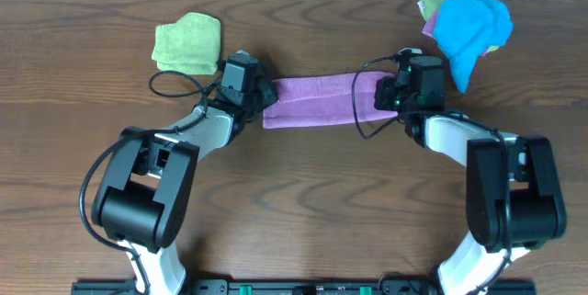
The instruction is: Fold the cloth
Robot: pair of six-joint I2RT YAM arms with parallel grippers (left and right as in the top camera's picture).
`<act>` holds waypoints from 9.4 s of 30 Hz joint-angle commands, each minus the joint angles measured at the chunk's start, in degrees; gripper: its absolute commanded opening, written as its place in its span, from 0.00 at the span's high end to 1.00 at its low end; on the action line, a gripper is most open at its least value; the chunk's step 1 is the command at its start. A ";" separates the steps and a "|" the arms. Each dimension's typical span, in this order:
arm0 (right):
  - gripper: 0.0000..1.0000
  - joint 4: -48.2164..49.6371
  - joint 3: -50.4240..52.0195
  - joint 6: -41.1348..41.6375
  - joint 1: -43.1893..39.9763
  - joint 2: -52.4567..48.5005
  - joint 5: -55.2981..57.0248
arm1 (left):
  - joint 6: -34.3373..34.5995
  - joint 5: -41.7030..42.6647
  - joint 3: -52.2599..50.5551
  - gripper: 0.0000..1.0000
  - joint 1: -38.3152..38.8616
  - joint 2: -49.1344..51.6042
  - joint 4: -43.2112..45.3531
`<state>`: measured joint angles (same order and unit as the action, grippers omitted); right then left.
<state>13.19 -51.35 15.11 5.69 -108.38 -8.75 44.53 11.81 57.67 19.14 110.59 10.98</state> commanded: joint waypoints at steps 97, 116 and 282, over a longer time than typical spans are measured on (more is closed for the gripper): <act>0.99 10.86 6.88 21.44 -0.15 4.55 -16.65 | -6.05 5.97 4.59 0.94 1.14 3.52 -3.69; 0.99 -10.23 -8.02 6.88 14.16 8.74 -13.09 | -9.88 2.54 6.27 0.94 0.96 3.52 -10.88; 0.01 -66.20 14.62 0.52 -0.15 78.47 -4.76 | 12.72 15.39 -14.93 0.07 -8.98 -17.20 -14.71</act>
<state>-52.90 -37.30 14.74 6.00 -30.30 -14.02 55.33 29.58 43.31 9.39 92.33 -4.36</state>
